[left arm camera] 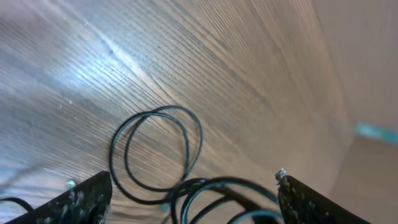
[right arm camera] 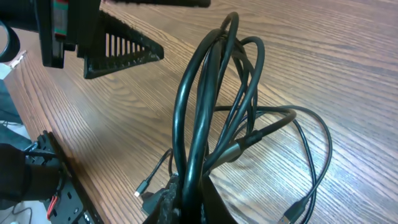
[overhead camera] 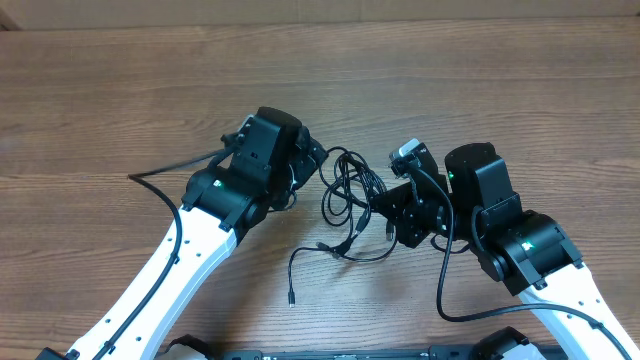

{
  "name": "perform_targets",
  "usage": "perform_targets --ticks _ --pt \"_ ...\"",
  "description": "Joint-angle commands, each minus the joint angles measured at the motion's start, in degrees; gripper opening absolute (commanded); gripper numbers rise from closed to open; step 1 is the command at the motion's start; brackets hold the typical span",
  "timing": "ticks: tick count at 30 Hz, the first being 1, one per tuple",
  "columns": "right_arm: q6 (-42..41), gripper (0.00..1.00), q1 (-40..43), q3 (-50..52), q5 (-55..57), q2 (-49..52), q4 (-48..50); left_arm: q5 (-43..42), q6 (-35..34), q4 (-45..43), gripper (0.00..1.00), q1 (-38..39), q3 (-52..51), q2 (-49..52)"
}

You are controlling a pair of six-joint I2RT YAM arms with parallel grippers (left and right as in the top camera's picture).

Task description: Untangle cables

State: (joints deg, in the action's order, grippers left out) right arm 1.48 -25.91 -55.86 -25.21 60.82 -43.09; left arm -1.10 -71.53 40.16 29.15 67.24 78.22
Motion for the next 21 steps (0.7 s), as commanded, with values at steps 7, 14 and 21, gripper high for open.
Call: perform_targets --ticks 7,14,21 --pt "-1.8 0.04 0.2 0.1 -0.4 -0.6 1.8 -10.6 16.4 3.6 0.82 0.1 0.9 -0.7" --pt "-1.9 0.04 0.2 0.1 -2.0 -0.6 2.9 -16.6 16.3 1.6 0.87 0.1 0.9 -0.7" --pt "-1.9 0.04 0.2 0.1 -7.4 -0.7 4.5 -15.6 16.3 1.7 0.82 0.1 0.9 -0.6"
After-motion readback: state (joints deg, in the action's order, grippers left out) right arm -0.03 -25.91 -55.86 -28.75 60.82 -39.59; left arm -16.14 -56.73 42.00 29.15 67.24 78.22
